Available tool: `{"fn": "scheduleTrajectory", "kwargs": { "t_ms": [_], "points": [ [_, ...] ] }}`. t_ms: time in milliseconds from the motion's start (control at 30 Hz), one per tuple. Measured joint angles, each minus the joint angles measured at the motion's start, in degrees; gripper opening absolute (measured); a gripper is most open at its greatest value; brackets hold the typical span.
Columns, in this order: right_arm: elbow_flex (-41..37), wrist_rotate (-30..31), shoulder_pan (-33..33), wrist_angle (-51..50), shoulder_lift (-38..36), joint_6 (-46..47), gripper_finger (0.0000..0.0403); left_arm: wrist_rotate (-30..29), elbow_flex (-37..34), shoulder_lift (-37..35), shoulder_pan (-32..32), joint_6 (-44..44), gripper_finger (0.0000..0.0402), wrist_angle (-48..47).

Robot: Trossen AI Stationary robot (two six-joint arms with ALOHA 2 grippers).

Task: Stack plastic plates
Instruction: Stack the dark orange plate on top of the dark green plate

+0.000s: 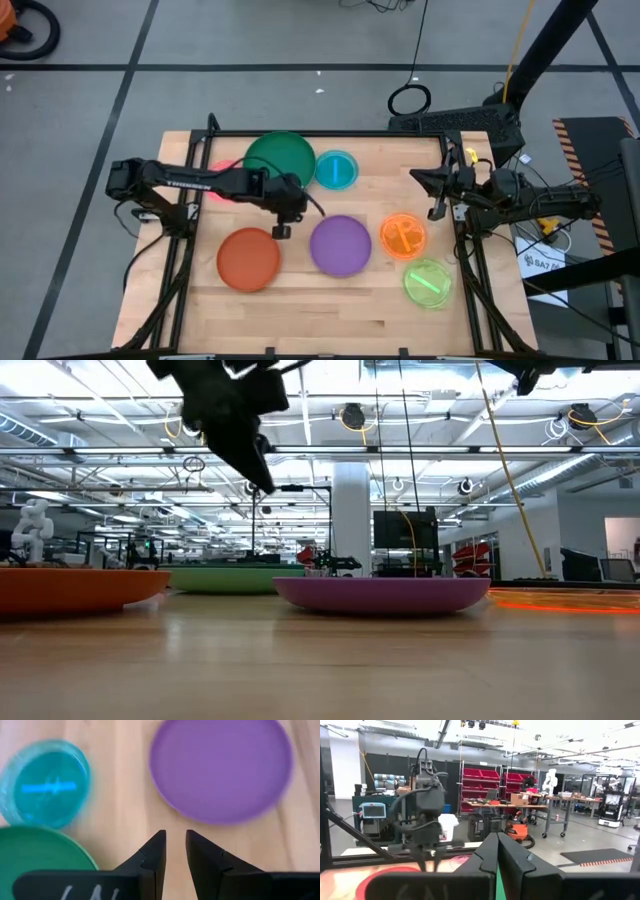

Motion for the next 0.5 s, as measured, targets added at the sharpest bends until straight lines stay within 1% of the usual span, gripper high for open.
{"fn": "scheduleTrajectory", "kwargs": {
  "t_ms": [133, 267, 500],
  "points": [
    [1.0, 0.0, 0.0, 0.0, 1.2, -1.8, 0.0006, 0.0, 3.2, 0.0, -2.0, 0.4, 0.0083, -13.6],
    [1.9, 0.0, 0.0, 0.1, 2.0, -2.5, 0.0006, 0.0, 3.3, 0.0, -3.0, 1.1, 0.0083, -23.6],
    [2.1, 0.0, 0.0, 0.1, 2.4, -2.8, 0.0006, 0.9, 0.5, 0.0, -3.7, -1.1, 0.0084, -25.9]
  ]
}}
